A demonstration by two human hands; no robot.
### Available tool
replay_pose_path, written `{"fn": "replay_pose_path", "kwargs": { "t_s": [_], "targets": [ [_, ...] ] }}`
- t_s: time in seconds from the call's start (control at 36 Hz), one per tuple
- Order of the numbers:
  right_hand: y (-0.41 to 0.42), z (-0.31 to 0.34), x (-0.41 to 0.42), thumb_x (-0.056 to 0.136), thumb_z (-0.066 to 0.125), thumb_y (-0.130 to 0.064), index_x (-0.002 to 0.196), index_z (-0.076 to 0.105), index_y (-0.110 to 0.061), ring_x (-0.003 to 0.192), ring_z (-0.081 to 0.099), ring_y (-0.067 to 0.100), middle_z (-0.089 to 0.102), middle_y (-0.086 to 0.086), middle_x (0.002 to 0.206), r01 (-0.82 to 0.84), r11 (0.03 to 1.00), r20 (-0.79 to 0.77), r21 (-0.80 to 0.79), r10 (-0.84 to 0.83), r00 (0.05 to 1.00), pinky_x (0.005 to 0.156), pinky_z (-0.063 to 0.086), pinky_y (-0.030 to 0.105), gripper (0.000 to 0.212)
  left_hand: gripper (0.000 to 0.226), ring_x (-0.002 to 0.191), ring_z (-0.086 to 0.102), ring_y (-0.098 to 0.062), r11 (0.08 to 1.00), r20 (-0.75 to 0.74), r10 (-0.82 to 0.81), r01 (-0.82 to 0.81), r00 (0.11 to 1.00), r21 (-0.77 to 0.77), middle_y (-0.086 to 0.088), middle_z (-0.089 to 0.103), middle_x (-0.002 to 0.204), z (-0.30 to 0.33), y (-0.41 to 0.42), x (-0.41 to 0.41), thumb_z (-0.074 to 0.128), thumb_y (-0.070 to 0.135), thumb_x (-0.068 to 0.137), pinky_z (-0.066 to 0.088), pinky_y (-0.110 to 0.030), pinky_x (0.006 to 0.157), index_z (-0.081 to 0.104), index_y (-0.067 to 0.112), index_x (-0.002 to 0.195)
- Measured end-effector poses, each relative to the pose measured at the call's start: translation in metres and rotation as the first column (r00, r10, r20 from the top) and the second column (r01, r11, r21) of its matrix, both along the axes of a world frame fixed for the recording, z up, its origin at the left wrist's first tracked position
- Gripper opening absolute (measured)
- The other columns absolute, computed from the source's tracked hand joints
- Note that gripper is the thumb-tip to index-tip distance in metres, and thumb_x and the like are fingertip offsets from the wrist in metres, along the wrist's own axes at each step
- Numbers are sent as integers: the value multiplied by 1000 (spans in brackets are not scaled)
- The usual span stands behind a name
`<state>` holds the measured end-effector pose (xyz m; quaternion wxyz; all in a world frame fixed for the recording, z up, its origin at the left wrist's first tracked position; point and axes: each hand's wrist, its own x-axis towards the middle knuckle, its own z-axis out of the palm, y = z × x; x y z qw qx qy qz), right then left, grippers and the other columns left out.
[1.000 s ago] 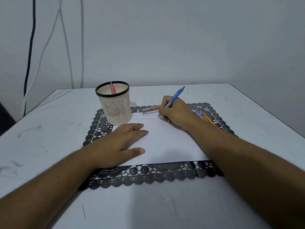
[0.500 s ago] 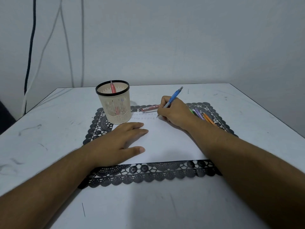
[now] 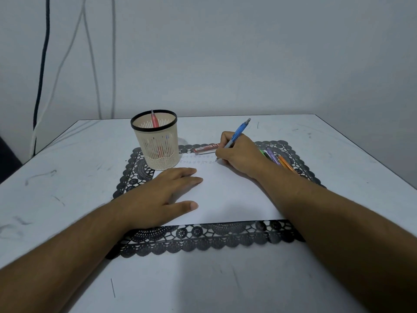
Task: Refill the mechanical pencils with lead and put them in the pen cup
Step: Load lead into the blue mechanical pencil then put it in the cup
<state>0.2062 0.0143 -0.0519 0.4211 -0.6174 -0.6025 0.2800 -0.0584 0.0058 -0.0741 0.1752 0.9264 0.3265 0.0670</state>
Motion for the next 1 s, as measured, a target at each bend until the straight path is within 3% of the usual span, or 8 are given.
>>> {"fn": "replay_pose_path", "kwargs": {
  "t_s": [0.11,0.28,0.47,0.64,0.72,0.86,0.92,1.0],
  "targets": [
    [1,1,0,87,67,-6,76,52,-12,69,60,15,59,10,72,12,1000,9,-4,-12,1000,65,47,33,19,72,151,8,7,1000,-6,-5,5,1000,14,25,15,165,1,2,2,41,74,92,15,-18,119,31,45,157],
    [-7,4,-3,89,67,-5,80,57,-10,57,53,0,59,5,74,-41,999,35,-18,42,999,53,42,11,14,72,150,8,8,1000,-4,-3,3,1000,8,27,14,165,1,1,1,41,75,91,16,-21,120,31,46,157],
    [-3,4,4,87,61,7,73,51,-8,51,51,20,52,15,65,97,995,-313,-35,-103,944,48,43,28,24,71,150,8,9,1000,10,-2,2,1000,18,27,15,164,-1,3,1,42,75,92,18,-23,122,31,46,156],
    [0,11,3,92,60,7,84,58,-4,65,64,26,63,20,79,134,987,-391,-87,-158,907,70,62,33,14,67,150,11,7,999,8,1,-1,1000,46,24,17,165,0,0,2,46,68,96,16,-17,118,33,44,157],
    [-2,18,3,96,56,1,91,63,0,75,68,26,65,20,88,76,992,-541,-105,-121,832,81,64,35,9,65,148,20,4,993,20,10,-12,1000,119,21,26,162,2,-3,1,44,70,97,26,-23,120,38,41,154],
    [-11,38,4,100,53,-5,96,64,-1,87,73,30,67,22,95,-13,1000,-554,-28,-4,833,93,61,46,12,41,110,62,-15,837,351,10,-199,936,509,10,70,119,23,-8,2,44,49,101,47,-38,90,71,24,120],
    [-14,46,1,101,58,-6,102,61,-4,87,75,31,72,19,93,-25,1000,-508,19,31,861,89,62,48,3,28,98,60,-15,783,565,21,-364,825,504,8,68,104,32,-10,-2,51,34,99,42,-34,82,71,18,110],
    [-22,59,-7,98,68,-7,115,55,-11,84,77,32,76,16,96,46,989,-389,138,11,921,78,64,41,22,16,92,48,-13,764,780,140,-568,610,308,11,51,95,37,-5,-10,58,25,94,39,-29,78,60,18,107]
  ]
}}
